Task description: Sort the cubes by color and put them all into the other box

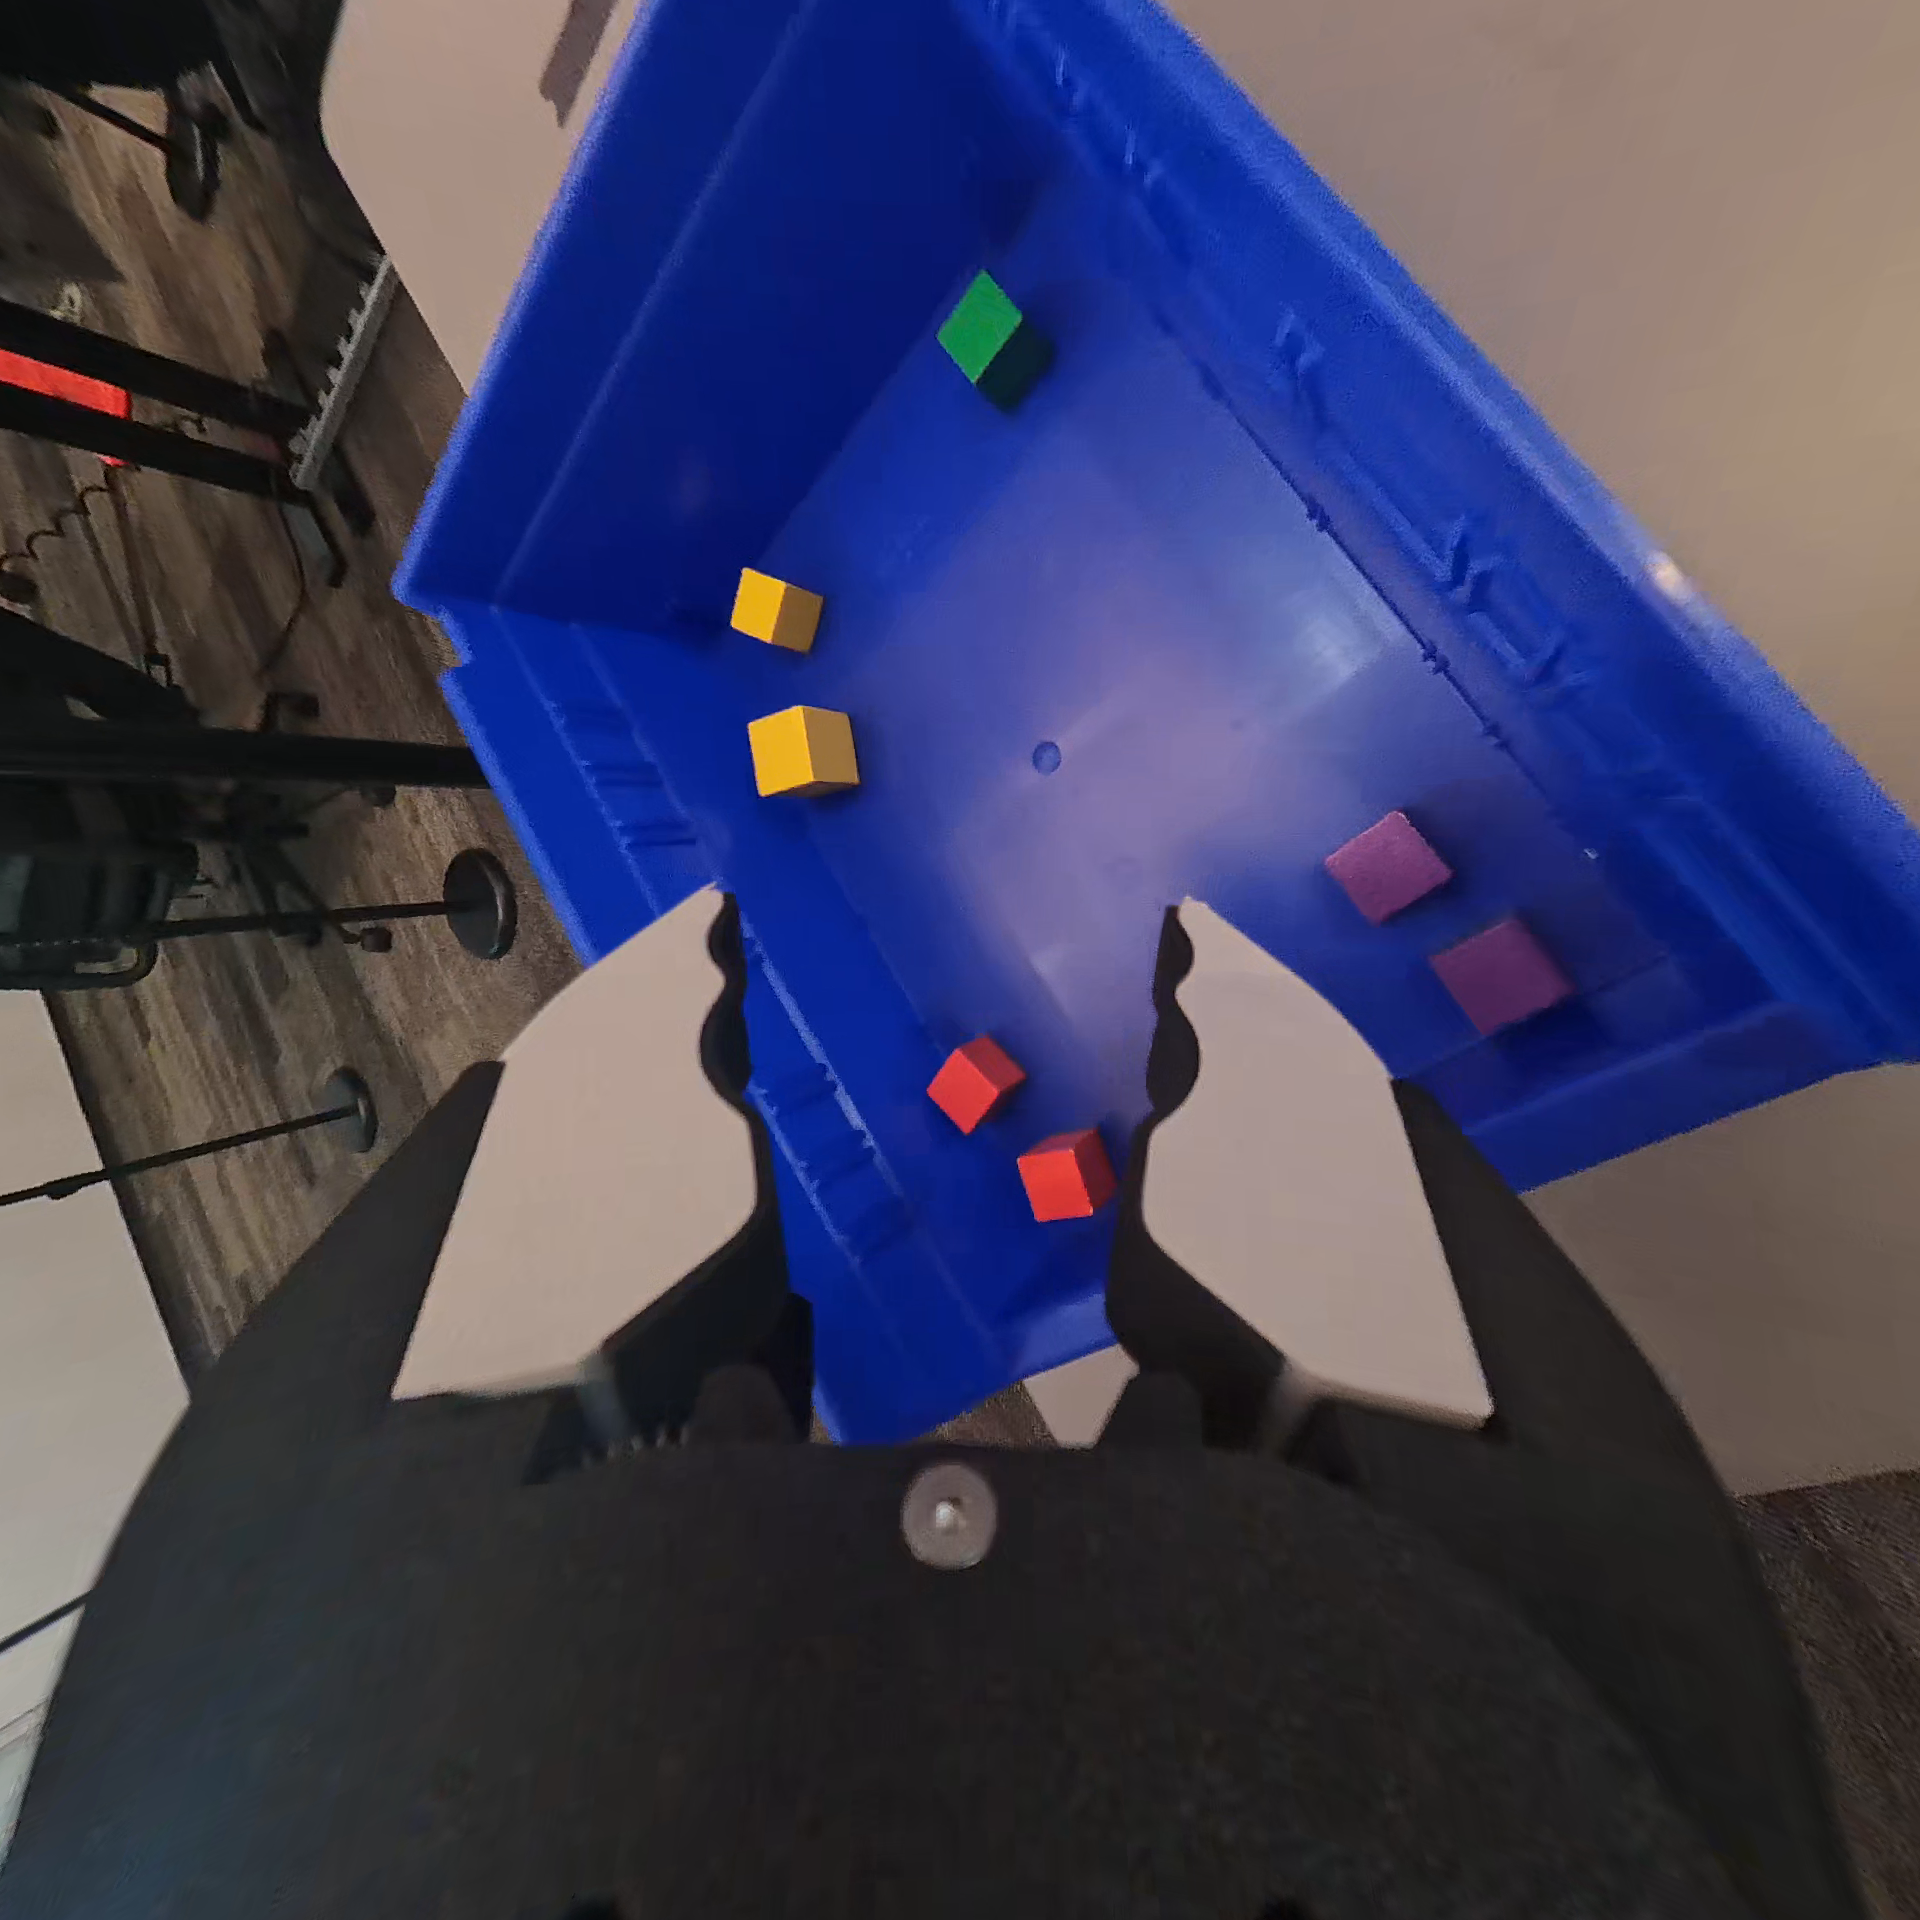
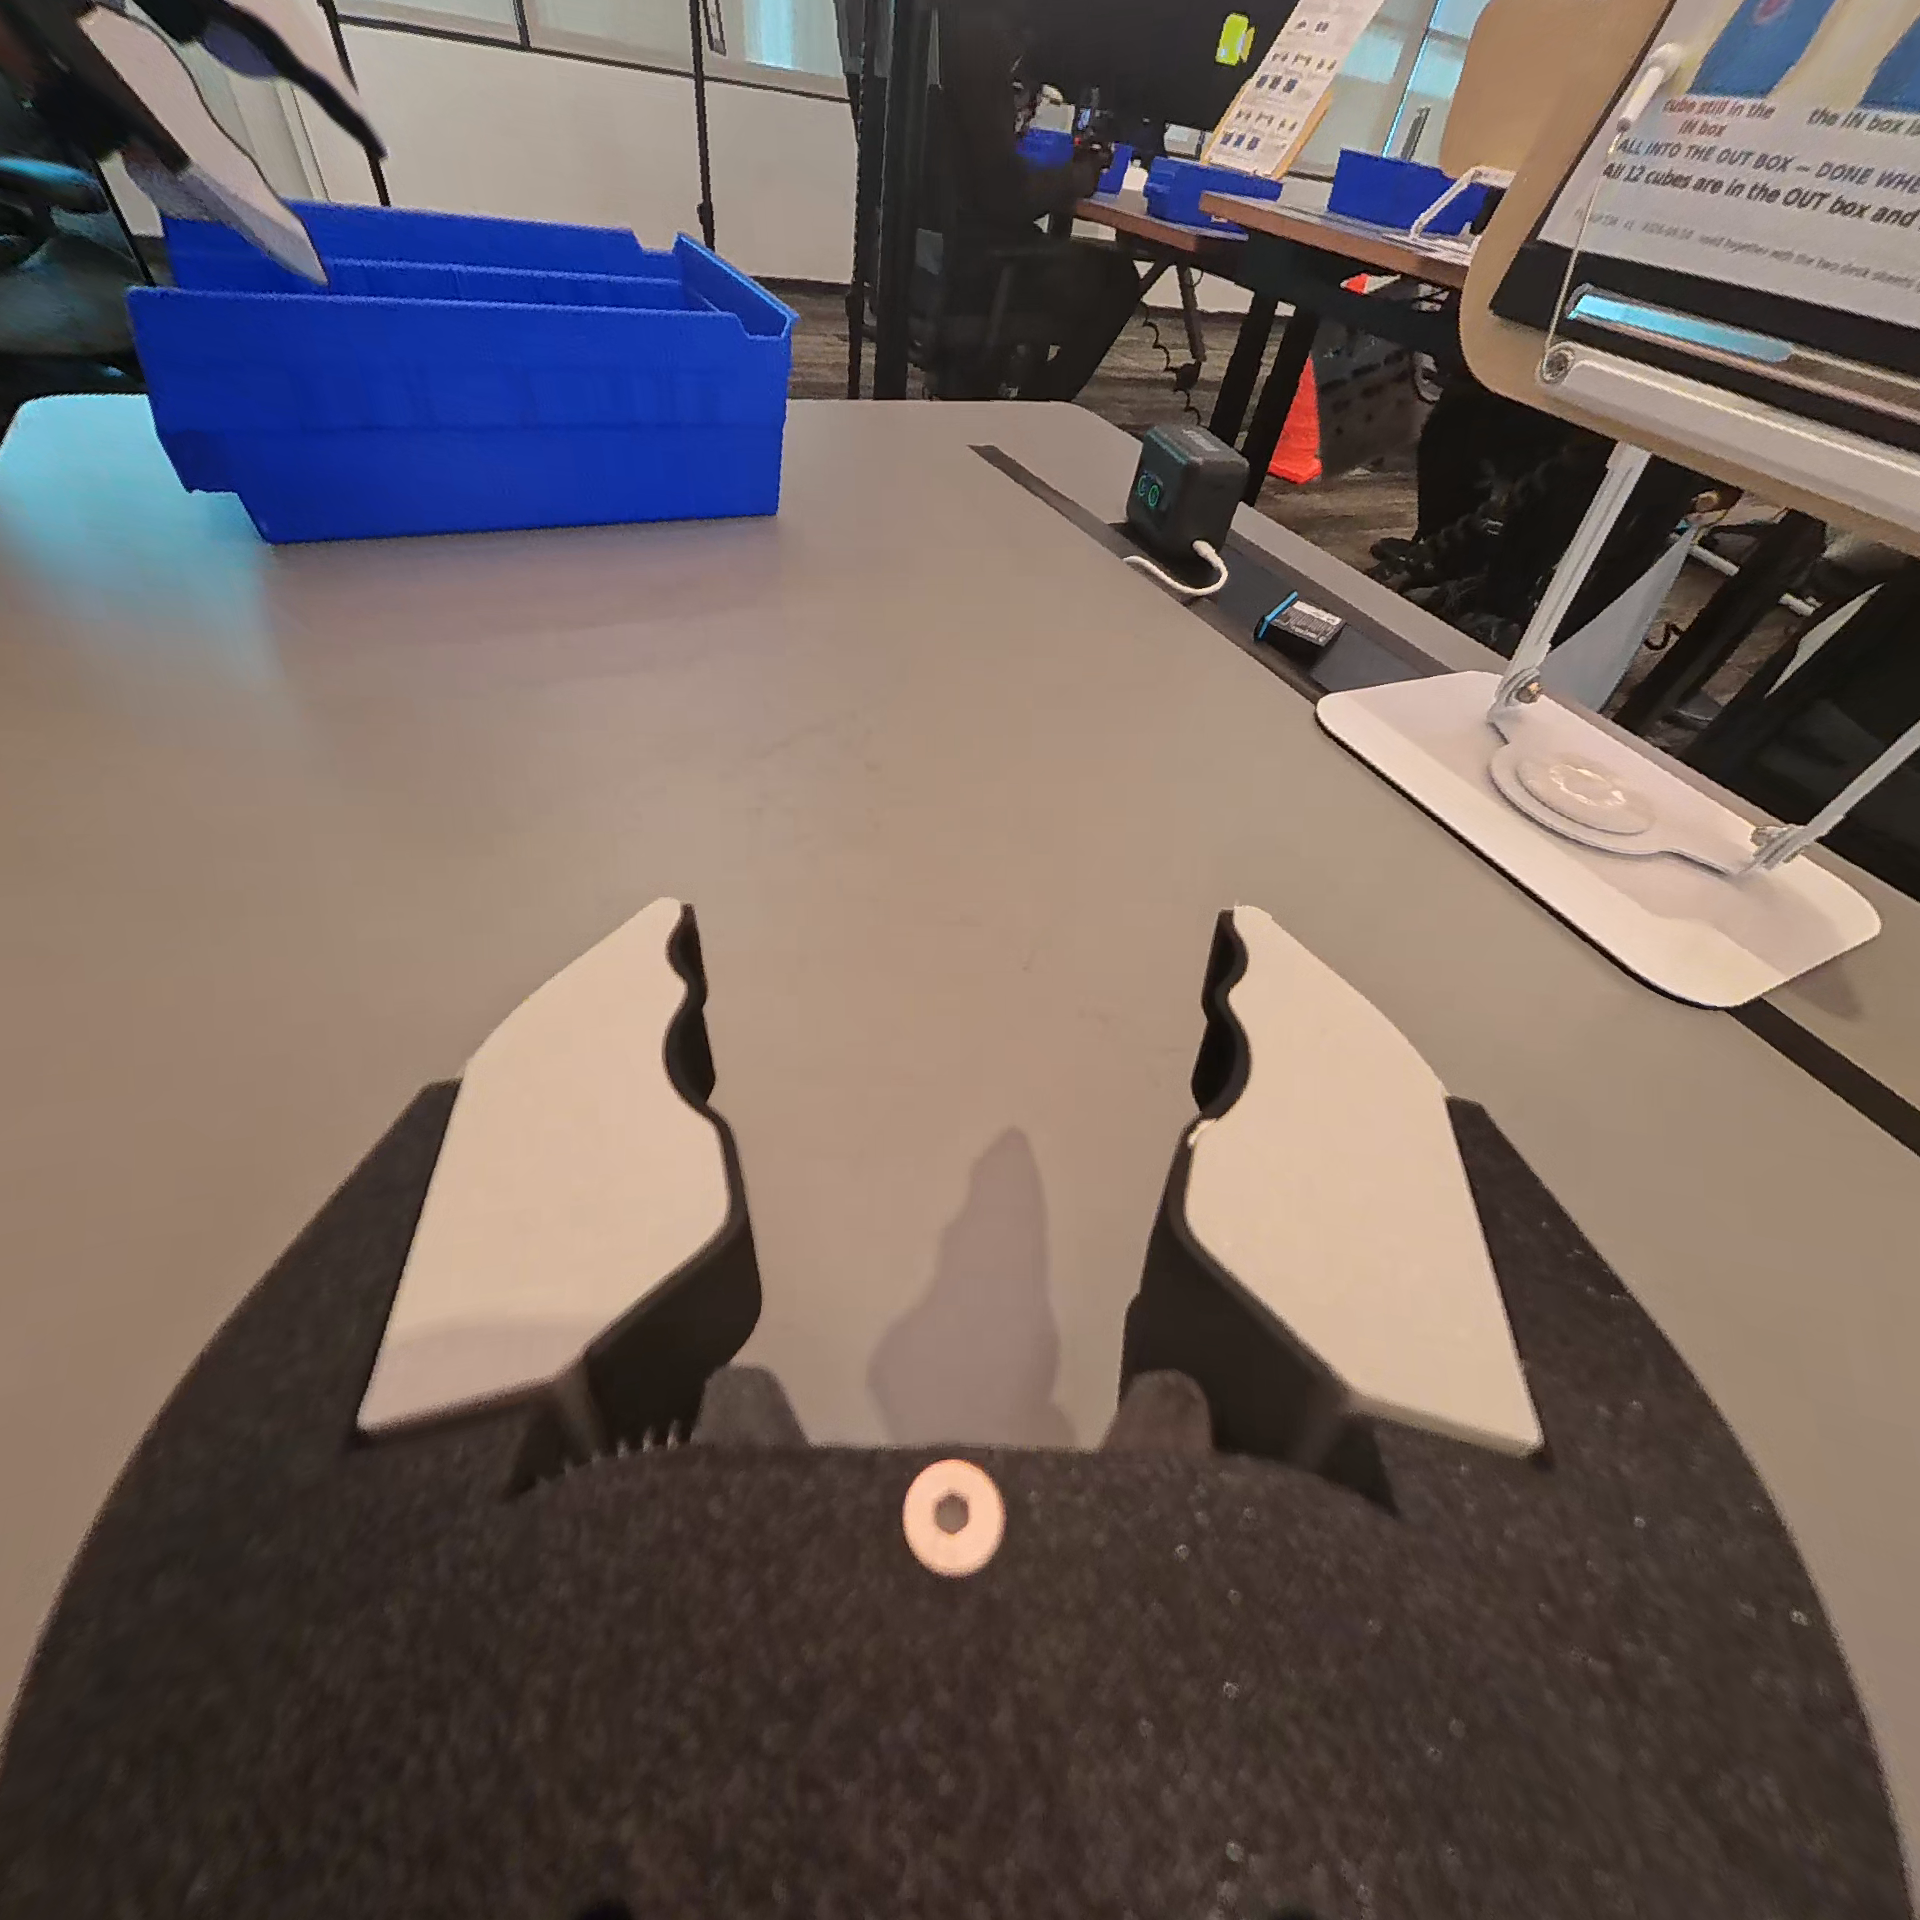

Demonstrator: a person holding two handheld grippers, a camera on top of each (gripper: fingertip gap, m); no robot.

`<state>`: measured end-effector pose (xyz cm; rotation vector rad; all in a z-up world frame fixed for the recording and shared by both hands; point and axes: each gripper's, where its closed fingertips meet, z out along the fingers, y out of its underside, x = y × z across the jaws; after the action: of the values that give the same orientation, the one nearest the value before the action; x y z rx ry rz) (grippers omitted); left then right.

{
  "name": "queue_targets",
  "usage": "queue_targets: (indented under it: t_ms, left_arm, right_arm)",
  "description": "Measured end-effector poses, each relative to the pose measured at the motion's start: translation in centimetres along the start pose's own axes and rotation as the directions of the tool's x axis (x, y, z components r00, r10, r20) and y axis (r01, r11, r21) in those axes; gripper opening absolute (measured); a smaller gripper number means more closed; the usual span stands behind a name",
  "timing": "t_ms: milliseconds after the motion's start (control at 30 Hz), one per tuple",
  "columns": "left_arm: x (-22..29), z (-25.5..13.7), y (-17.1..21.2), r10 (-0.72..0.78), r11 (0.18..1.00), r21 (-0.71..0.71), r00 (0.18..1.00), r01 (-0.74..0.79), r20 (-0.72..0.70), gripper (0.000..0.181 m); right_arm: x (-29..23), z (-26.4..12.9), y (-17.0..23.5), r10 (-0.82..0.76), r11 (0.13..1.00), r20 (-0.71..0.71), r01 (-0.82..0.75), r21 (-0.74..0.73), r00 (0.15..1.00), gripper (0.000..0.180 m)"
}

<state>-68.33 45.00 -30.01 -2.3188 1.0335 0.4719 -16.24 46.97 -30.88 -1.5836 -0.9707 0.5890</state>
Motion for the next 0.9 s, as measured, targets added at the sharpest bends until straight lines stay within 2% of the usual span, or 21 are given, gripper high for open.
queue_targets:
  t_ms: [200,500,667,900]
  left_arm:
    - [1.0,2.2,1.7,-0.004,0.998,-0.065,0.997,-0.001,-0.078,0.076]
    - [1.1,3.7,6.1,-0.008,0.970,-0.243,0.990,-0.027,-0.142,0.073]
    - [1.1,3.9,8.3,0.045,0.940,-0.326,0.983,-0.102,-0.180,0.070]
    - [0.0,4.0,8.7,0.149,0.901,-0.364,0.956,-0.237,-0.254,0.062]
  right_arm:
    - [0.1,0.0,0.1,0.008,1.000,0.005,-0.008,0.001,1.000,0.091]
    - [0.2,0.5,1.0,0.018,0.999,0.010,-0.017,-0.031,1.000,0.091]
    - [0.2,0.6,1.1,0.028,0.999,0.015,-0.027,-0.033,1.000,0.091]
    - [0.2,0.8,1.5,0.038,0.998,0.021,-0.037,-0.043,0.999,0.091]
